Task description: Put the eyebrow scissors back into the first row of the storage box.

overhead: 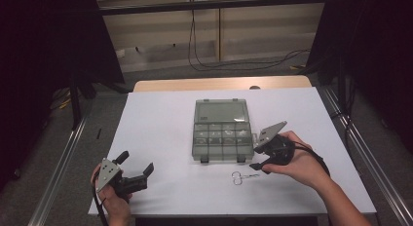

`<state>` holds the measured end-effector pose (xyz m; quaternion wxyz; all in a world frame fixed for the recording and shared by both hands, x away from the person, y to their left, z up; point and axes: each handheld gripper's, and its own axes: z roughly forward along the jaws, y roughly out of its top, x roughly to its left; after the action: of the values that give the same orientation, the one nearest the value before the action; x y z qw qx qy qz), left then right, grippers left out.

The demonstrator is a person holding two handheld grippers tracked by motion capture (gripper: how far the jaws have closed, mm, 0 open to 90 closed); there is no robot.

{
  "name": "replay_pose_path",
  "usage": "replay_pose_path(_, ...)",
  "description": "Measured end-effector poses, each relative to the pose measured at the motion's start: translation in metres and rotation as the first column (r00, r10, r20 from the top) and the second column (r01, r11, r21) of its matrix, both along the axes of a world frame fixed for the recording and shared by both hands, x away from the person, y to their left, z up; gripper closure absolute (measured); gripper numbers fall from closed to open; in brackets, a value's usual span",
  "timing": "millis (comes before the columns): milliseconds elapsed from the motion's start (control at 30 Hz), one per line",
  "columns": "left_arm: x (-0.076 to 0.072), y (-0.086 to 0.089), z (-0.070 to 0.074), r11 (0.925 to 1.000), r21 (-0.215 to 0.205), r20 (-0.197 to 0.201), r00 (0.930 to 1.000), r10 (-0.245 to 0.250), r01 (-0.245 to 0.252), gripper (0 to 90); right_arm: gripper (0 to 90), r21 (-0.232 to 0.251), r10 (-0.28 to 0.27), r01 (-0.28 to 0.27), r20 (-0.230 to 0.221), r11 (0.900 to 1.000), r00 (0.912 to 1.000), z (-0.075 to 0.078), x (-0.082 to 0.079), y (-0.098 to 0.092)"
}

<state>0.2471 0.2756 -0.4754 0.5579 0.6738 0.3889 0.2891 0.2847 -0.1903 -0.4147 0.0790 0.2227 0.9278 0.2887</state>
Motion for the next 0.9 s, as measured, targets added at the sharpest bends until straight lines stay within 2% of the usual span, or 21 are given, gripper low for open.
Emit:
replay_pose_path(167,0.001,0.0,0.0,0.9999,0.005,0.002,1.0,-0.009,0.009,0.0,50.3,-0.061,0.053,-0.055,-0.036,0.997,0.998,-0.003,0.001,0.006)
replay_pose_path(267,0.0,0.0,0.0,0.9999,0.014,-0.001,1.0,-0.002,0.002,0.0,55.2,-0.113,0.096,-0.102,-0.06,0.988,0.9936,-0.006,0.001,0.012)
replay_pose_path(300,0.0,0.0,0.0,0.9999,0.015,-0.001,1.0,-0.003,0.003,0.0,55.2,-0.113,0.096,-0.102,-0.06,0.988,0.9936,-0.006,0.001,0.012)
replay_pose_path(367,0.001,0.0,0.0,0.9999,0.011,0.002,1.0,-0.006,0.006,0.0,57.5,-0.14,0.116,-0.125,-0.073,0.982,0.9906,-0.007,0.001,0.018)
replay_pose_path(433,0.0,0.0,0.0,0.9999,0.015,-0.002,1.0,-0.002,0.002,0.0,58.8,-0.146,0.125,-0.135,-0.076,0.98,0.9892,-0.008,0.001,0.02)
replay_pose_path(500,0.001,0.0,0.0,0.9999,0.01,0.001,1.0,-0.005,0.005,0.0,61.0,-0.175,0.149,-0.161,-0.077,0.971,0.9858,-0.01,0.001,0.026)
replay_pose_path(600,0.0,0.0,0.0,1.0,0.005,-0.001,1.0,-0.001,0.001,0.0,62.4,-0.19,0.162,-0.175,-0.081,0.966,0.9835,-0.013,0.001,0.031)
replay_pose_path(733,0.001,-0.001,0.0,1.0,0.008,0.0,1.0,-0.002,0.002,0.0,65.3,-0.217,0.178,-0.197,-0.105,0.956,0.9784,-0.018,0.003,0.037)
replay_pose_path(767,0.001,-0.001,0.0,1.0,0.009,0.0,1.0,-0.001,0.001,0.0,67.3,-0.222,0.177,-0.204,-0.137,0.954,0.9747,-0.02,0.002,0.04)
replay_pose_path(833,0.002,0.0,0.0,0.9997,0.02,0.001,0.9999,-0.012,0.012,0.0,68.1,-0.225,0.191,-0.218,-0.133,0.95,0.9724,-0.022,0.003,0.041)
replay_pose_path(900,0.002,0.0,0.0,0.9997,0.02,0.0,0.9999,-0.013,0.013,0.0,68.2,-0.241,0.195,-0.229,-0.156,0.943,0.9683,-0.025,0.003,0.044)
